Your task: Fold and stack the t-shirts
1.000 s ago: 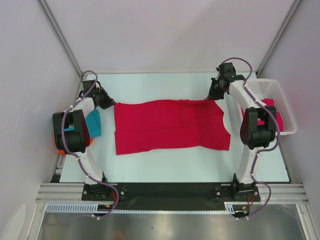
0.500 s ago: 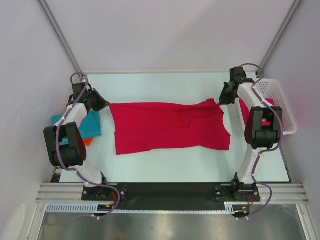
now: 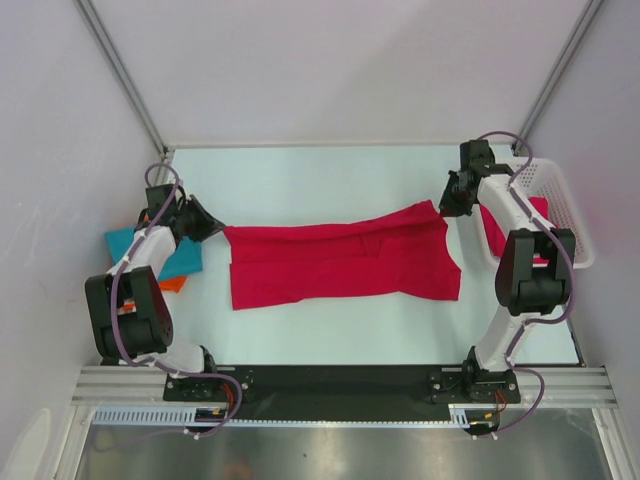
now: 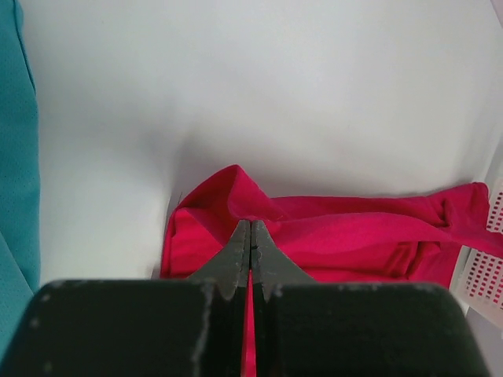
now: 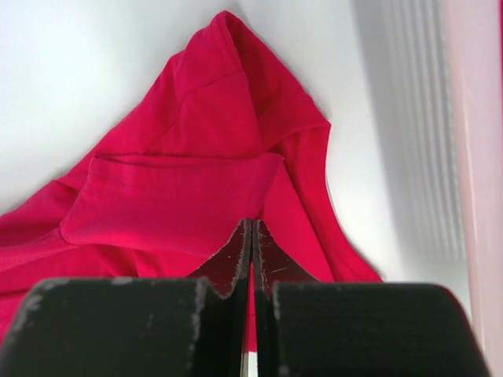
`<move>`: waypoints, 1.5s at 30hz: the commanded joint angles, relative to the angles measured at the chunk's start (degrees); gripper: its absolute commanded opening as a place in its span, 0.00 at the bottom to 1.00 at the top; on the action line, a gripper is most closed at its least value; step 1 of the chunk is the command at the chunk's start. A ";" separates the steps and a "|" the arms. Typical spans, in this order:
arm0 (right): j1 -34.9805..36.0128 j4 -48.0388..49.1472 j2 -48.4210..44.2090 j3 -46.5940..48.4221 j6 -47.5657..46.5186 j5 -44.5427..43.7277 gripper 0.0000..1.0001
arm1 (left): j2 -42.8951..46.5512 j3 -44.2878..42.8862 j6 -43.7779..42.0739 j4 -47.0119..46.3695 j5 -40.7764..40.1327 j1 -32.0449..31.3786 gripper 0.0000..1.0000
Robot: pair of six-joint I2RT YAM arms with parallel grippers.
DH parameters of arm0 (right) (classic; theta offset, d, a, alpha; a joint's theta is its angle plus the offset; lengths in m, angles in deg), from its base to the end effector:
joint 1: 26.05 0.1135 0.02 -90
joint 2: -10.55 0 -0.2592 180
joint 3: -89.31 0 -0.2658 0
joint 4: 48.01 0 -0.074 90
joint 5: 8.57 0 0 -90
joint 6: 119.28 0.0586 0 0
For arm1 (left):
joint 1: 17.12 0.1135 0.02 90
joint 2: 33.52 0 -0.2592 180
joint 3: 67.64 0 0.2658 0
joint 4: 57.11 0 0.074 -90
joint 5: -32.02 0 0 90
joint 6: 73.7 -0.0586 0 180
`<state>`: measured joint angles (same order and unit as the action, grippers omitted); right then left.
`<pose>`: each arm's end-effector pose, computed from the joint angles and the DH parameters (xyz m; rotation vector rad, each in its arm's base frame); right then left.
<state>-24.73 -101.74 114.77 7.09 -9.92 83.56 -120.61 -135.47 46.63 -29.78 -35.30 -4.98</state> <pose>0.4136 0.0117 0.2199 0.3996 2.6001 0.1739 0.3428 0.0506 0.1917 -0.6860 2.2907 -0.6220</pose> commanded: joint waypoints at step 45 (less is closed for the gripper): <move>0.08 -0.18 -18.00 -18.46 0.95 -5.65 0.00 | 21.69 11.80 -6.16 7.25 3.07 0.16 0.00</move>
<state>-24.70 -102.18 100.08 -10.42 -9.66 79.25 -101.35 -124.36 42.54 -22.65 -33.51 -4.98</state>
